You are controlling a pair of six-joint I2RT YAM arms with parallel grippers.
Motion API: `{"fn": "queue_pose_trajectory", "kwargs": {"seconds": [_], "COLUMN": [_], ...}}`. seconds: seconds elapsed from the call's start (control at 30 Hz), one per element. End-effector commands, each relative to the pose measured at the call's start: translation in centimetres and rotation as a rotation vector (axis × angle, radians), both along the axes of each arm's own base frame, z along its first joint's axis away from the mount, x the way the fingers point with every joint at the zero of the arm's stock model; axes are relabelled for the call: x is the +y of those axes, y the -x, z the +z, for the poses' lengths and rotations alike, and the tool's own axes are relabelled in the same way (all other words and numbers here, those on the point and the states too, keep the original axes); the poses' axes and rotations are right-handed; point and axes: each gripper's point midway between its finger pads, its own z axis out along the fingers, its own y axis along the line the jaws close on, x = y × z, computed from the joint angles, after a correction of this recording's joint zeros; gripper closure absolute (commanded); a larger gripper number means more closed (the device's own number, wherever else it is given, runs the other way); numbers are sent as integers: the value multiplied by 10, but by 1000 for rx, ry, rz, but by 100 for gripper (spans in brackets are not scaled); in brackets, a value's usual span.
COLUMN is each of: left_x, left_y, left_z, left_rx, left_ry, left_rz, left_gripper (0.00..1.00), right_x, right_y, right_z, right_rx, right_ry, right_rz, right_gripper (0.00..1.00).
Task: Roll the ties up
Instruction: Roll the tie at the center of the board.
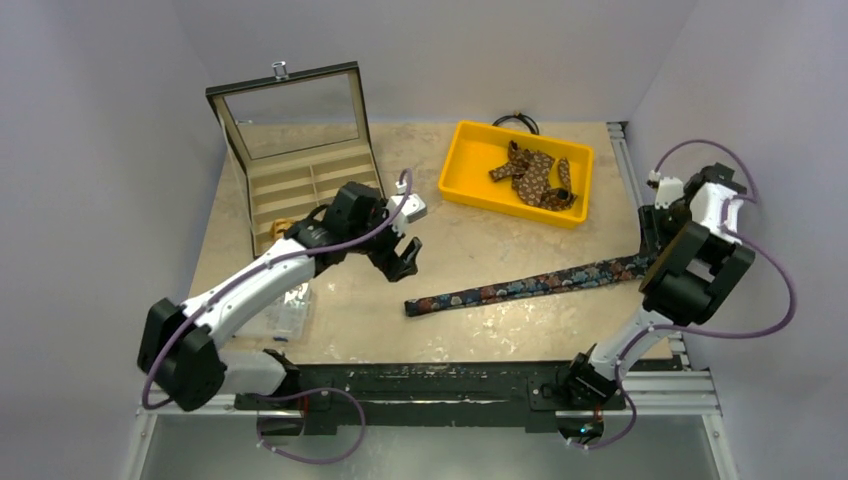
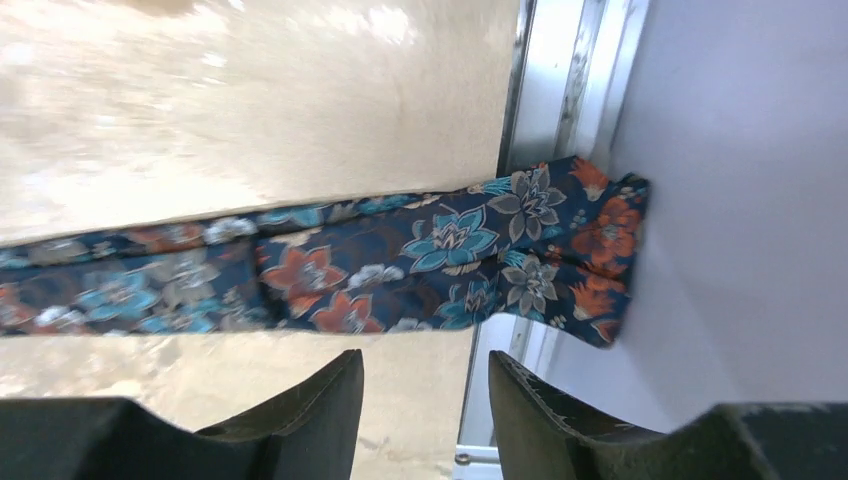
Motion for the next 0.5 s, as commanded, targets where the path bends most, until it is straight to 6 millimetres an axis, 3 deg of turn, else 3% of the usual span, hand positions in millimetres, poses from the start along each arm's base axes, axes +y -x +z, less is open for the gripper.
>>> {"fn": "queue_pose_trajectory", "kwargs": {"seconds": [0.0, 0.07, 0.17, 0.33, 0.47], "left_x": [-7, -2, -1, -14, -34], "left_y": [16, 21, 28, 42, 38], "left_z": [23, 7, -25, -40, -56], "left_rx": [-55, -66, -94, -28, -135], "left_ry": [135, 65, -113, -76, -160], "left_rz": [-27, -84, -198, -210, -251], "left_gripper": [15, 15, 14, 17, 19], "right_x": [28, 48, 92, 203, 254], "right_y": [-10, -10, -17, -21, -17], "right_z": [78, 93, 99, 79, 49], "right_rx": [-196, -241, -274, -213, -161], "right_ry": [-64, -102, -166, -358, -430], "right_rz": [93, 159, 272, 416, 481], "right_gripper": [52, 51, 50, 56, 59]}}
